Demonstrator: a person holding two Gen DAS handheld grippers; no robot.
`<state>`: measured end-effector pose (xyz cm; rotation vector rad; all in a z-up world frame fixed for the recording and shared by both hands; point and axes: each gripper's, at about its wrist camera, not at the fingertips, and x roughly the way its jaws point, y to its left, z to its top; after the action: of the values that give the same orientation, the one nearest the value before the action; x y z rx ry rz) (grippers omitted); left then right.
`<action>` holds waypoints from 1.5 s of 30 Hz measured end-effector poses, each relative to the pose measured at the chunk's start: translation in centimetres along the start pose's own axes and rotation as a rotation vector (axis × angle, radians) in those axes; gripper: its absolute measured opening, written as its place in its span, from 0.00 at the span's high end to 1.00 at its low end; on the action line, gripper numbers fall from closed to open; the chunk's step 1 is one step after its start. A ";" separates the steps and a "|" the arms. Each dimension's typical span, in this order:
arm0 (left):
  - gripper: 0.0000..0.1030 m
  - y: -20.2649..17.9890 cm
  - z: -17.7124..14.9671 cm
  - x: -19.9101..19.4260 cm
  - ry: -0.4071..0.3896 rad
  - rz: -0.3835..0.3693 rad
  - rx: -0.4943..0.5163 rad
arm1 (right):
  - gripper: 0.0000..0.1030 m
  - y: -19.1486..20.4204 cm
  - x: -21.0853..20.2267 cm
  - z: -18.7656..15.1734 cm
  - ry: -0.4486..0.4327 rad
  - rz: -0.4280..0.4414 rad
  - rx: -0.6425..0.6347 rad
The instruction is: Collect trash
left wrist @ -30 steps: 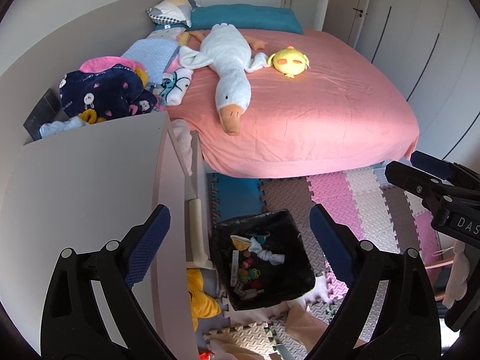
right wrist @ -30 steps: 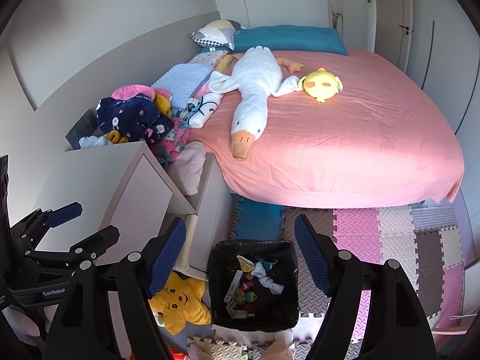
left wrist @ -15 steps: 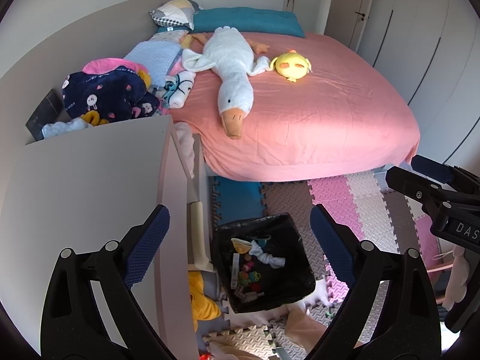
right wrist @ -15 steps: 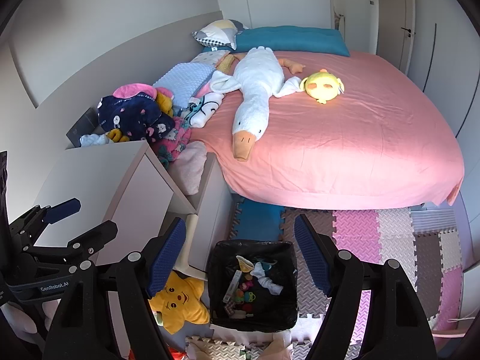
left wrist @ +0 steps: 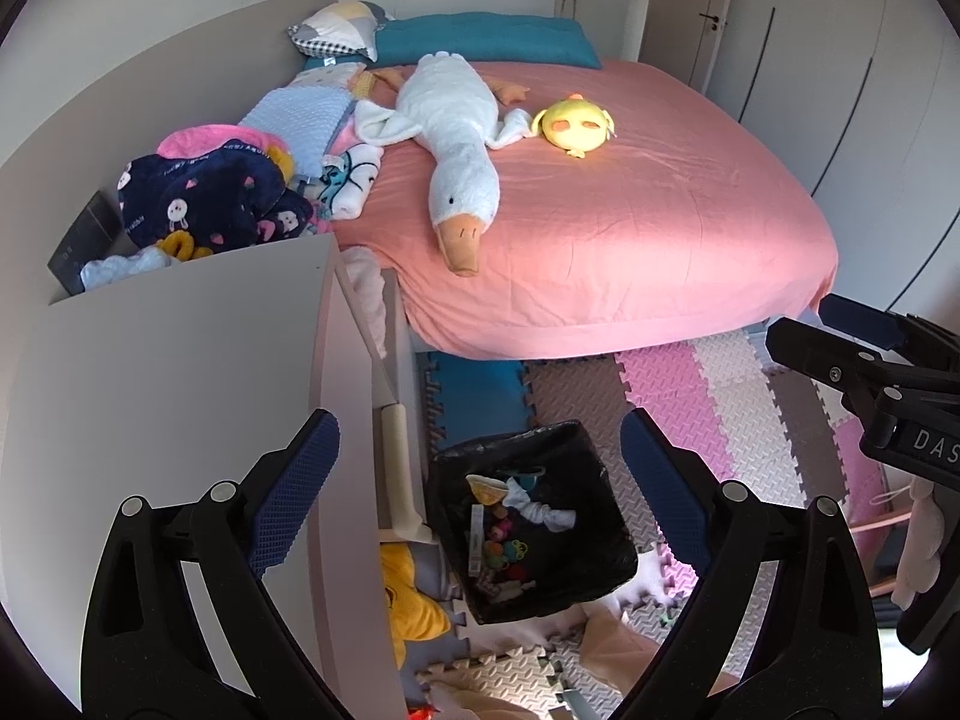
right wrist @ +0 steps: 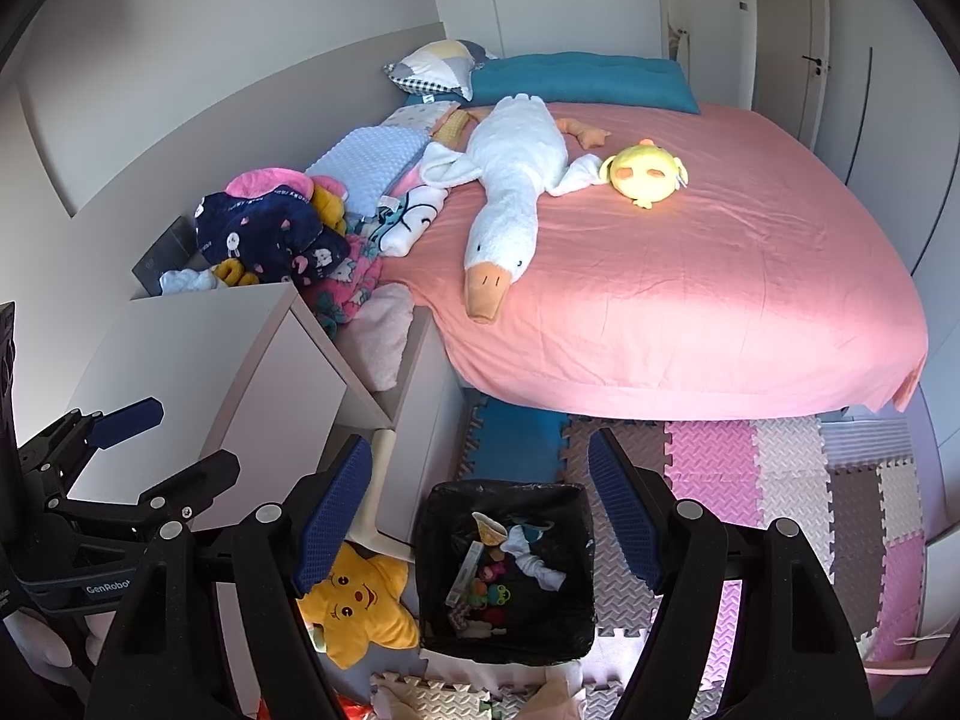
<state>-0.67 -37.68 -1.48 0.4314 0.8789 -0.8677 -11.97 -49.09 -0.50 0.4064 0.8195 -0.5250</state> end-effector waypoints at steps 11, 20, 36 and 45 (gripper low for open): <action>0.11 -0.5 0.1 0.3 0.013 0.004 0.034 | 0.27 -0.1 0.0 0.0 -0.002 -0.004 0.000; 0.11 -0.3 0.3 0.4 0.009 0.002 0.030 | 0.27 -0.5 0.1 0.2 -0.001 -0.005 -0.001; 0.11 0.0 0.3 0.7 0.015 -0.015 0.029 | 0.27 -0.4 0.1 0.3 0.001 -0.007 -0.001; 0.07 -0.3 1.1 0.1 -0.025 -0.034 0.037 | 0.27 -0.5 0.2 0.4 0.001 -0.009 -0.003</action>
<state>-0.37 -38.64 -0.97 0.4383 0.8503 -0.9197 -11.93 -49.70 -0.49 0.4004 0.8230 -0.5317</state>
